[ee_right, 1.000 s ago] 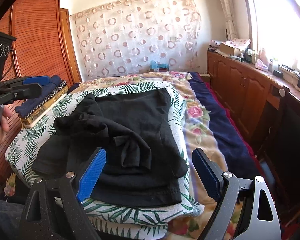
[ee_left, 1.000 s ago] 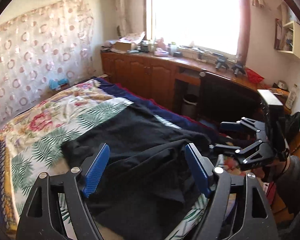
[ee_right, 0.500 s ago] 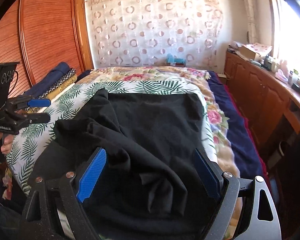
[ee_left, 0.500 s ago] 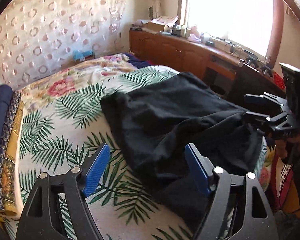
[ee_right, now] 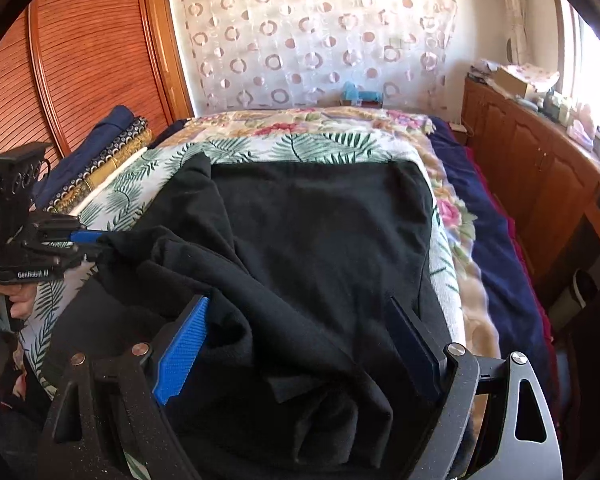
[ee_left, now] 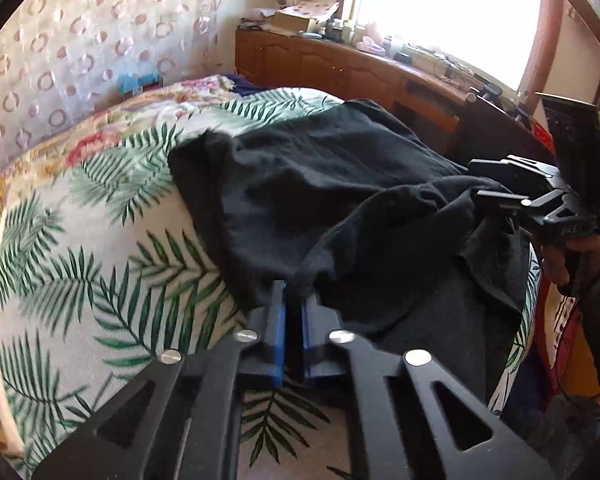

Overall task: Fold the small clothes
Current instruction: 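Grasp the shirt with the left gripper while the right gripper grasps it too, then press the shirt flat and open both grippers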

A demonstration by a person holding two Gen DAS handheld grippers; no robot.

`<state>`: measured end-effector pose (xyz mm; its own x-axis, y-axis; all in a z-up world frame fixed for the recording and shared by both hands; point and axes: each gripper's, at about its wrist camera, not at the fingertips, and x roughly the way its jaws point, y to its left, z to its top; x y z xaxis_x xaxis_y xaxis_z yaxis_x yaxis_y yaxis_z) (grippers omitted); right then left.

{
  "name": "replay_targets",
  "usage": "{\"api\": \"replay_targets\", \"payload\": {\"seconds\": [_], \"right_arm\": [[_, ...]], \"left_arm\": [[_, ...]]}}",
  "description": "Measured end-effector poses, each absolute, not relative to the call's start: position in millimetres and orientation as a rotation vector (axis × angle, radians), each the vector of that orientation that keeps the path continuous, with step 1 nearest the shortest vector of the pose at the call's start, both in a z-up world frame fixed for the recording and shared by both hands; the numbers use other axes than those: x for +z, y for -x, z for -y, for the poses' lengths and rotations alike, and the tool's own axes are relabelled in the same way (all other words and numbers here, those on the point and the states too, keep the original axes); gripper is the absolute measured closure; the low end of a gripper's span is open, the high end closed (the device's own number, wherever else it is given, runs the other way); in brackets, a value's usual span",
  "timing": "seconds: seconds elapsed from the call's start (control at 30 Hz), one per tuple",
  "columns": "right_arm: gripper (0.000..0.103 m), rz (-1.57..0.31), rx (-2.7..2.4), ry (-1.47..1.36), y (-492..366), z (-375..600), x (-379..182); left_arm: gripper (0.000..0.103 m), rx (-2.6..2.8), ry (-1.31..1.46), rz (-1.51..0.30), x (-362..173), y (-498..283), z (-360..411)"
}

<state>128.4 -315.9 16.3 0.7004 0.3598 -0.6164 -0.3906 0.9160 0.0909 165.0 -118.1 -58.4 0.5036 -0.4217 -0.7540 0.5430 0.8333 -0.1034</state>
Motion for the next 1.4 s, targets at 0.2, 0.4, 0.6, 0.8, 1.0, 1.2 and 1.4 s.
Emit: {"api": "replay_targets", "payload": {"seconds": [0.2, 0.4, 0.6, 0.8, 1.0, 1.2, 1.4], "right_arm": [[0.030, -0.714, 0.471, 0.015, -134.3, 320.8, 16.9], [0.083, -0.704, 0.486, 0.008, -123.8, 330.4, 25.2], [0.095, -0.680, 0.417, -0.041, -109.1, 357.8, 37.8], [0.095, -0.710, 0.373, -0.072, -100.6, 366.7, 33.5], [0.095, -0.717, 0.364, -0.054, -108.5, 354.3, 42.0], [0.095, -0.699, 0.377, -0.034, -111.2, 335.1, 49.1], [0.074, -0.669, 0.393, 0.010, -98.1, 303.9, 59.4]], "left_arm": [[0.099, -0.589, -0.163, -0.757, -13.3, -194.3, 136.1], [0.099, -0.636, -0.220, -0.684, 25.4, -255.8, 192.8], [0.098, -0.675, -0.272, -0.693, 16.1, -304.8, 249.5], [0.098, -0.722, -0.270, -0.780, -8.4, -332.1, 276.2], [0.044, -0.733, -0.281, -0.768, -2.8, -325.9, 265.3], [0.025, -0.734, -0.231, -0.751, 11.2, -313.9, 228.5], [0.024, -0.699, -0.210, -0.735, 12.3, -284.5, 187.4]]}}
